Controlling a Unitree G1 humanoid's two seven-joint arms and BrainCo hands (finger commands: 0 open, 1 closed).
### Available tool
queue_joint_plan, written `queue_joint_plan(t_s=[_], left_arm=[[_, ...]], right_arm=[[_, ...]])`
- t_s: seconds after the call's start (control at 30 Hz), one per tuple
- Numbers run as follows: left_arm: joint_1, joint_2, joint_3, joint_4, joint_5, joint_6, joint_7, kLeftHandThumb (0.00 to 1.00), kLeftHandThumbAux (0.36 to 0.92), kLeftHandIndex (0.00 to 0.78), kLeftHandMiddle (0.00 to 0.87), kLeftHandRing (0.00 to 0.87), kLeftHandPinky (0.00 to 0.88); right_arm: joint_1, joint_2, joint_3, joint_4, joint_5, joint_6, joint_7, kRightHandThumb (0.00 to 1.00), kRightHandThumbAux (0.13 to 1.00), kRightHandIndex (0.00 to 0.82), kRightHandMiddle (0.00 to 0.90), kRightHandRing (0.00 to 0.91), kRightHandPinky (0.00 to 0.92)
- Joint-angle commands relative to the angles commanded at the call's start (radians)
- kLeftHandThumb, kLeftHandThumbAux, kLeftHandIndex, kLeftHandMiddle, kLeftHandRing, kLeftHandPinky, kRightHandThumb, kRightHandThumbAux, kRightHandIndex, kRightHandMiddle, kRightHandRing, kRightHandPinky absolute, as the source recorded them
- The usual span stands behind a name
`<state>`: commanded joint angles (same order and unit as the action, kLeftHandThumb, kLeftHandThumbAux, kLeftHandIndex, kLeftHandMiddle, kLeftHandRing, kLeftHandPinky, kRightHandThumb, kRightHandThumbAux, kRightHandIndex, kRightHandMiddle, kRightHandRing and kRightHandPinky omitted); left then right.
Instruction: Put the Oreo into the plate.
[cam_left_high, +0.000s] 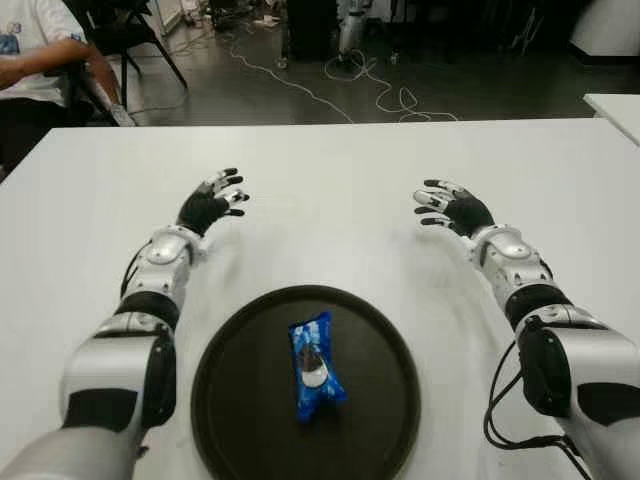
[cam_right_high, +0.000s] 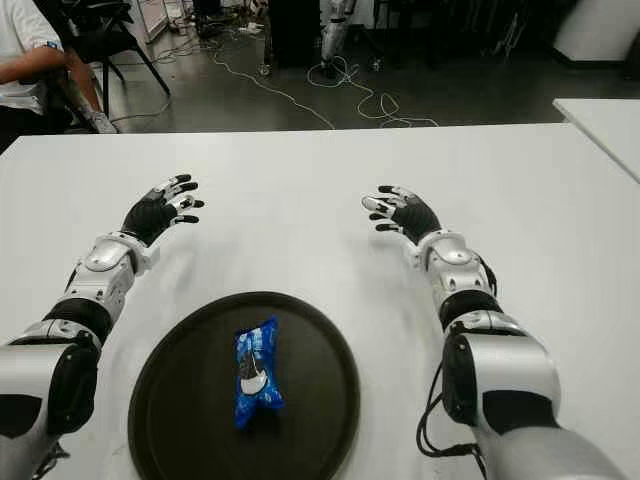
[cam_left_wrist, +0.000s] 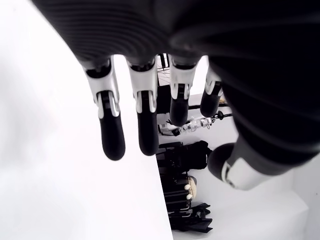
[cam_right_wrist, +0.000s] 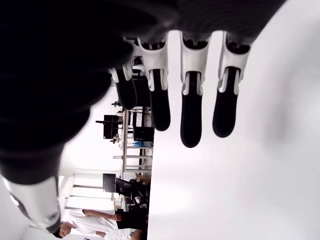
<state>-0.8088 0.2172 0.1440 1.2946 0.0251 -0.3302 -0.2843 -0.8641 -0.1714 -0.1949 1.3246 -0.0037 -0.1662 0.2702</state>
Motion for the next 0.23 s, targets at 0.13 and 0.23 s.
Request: queue_joint_plan(t_s=[0.13,0.23], left_arm=[[-0.001,0.004,-0.001,0.000,0.000,0.001,-0.006,0.226,0.642,0.065,0.123,0.235,0.333],[-0.001,0.007,-0.002,0.001,0.000,0.002,-0.009,0.223,0.652,0.066,0.123,0.237,0.335]], right_arm=[[-0.001,0.004,0.001,0.000,-0.002,0.001,-0.005,0.000,0.673,0.212,0.318,0.356,0.411],[-0.002,0.006,0.005,0.000,-0.006,0.000,-0.011,0.000,0.670,0.213,0.317,0.353,0.405]])
